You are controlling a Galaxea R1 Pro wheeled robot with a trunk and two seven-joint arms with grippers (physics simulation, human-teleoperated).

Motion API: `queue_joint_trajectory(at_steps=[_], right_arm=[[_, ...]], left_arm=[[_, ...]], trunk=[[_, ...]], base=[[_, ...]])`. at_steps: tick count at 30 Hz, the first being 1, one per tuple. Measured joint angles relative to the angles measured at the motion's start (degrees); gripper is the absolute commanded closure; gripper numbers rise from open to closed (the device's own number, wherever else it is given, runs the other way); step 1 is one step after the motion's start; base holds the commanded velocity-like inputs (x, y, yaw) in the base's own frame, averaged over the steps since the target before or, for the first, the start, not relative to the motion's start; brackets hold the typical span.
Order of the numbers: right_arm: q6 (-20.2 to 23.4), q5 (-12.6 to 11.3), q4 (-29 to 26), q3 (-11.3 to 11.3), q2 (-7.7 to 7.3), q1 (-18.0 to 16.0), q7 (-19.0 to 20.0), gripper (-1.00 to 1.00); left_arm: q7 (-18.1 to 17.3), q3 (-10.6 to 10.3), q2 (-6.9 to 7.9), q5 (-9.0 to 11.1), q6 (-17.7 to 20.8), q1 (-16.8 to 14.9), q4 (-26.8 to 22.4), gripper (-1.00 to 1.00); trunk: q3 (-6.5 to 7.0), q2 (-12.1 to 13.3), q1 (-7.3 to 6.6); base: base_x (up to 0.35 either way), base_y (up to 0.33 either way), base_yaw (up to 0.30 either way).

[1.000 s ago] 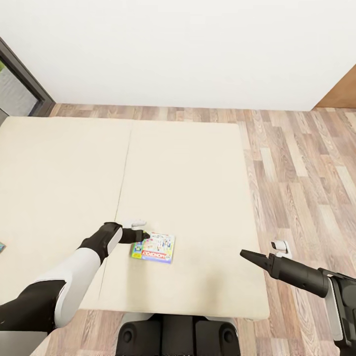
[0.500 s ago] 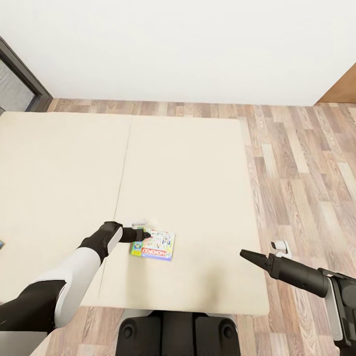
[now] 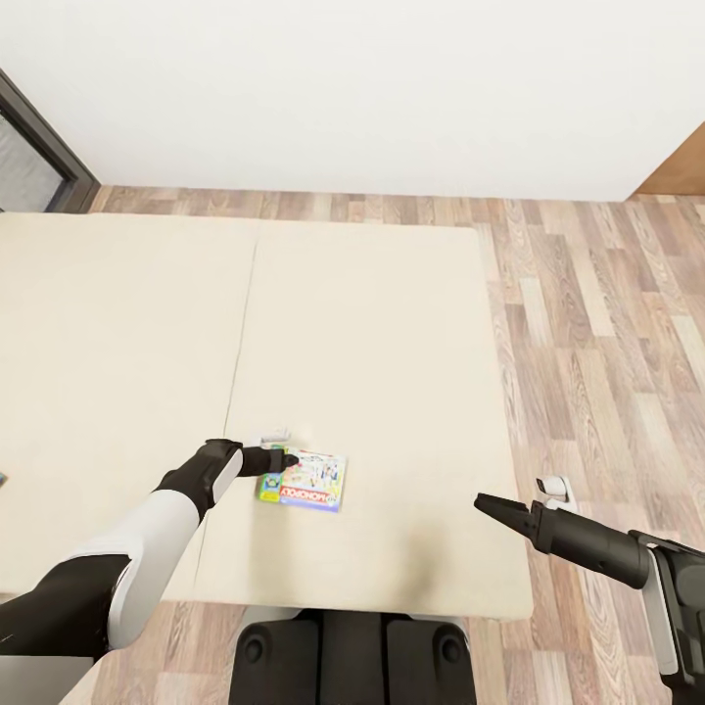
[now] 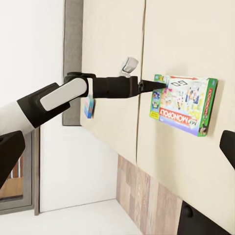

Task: Put all the toys in the child's room - the three board games (two on the bed and one on the table), the two jigsaw puzzles on the table, and the tennis ball on the table - inside the toy box on the table in the child's room.

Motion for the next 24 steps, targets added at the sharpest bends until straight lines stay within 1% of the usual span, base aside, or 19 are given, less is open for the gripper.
queue_joint_trajectory(at_steps=[24], right_arm=[[-0.90, 0.02, 0.00, 0.05, 0.06, 0.00, 0.00, -1.00]], left_arm=[[0.02, -0.08, -0.04, -0.01, -0.46, 0.00, 0.01, -1.00]], trunk=[[-0.21, 0.00, 0.00]], base=[[0.000, 0.000, 0.000]])
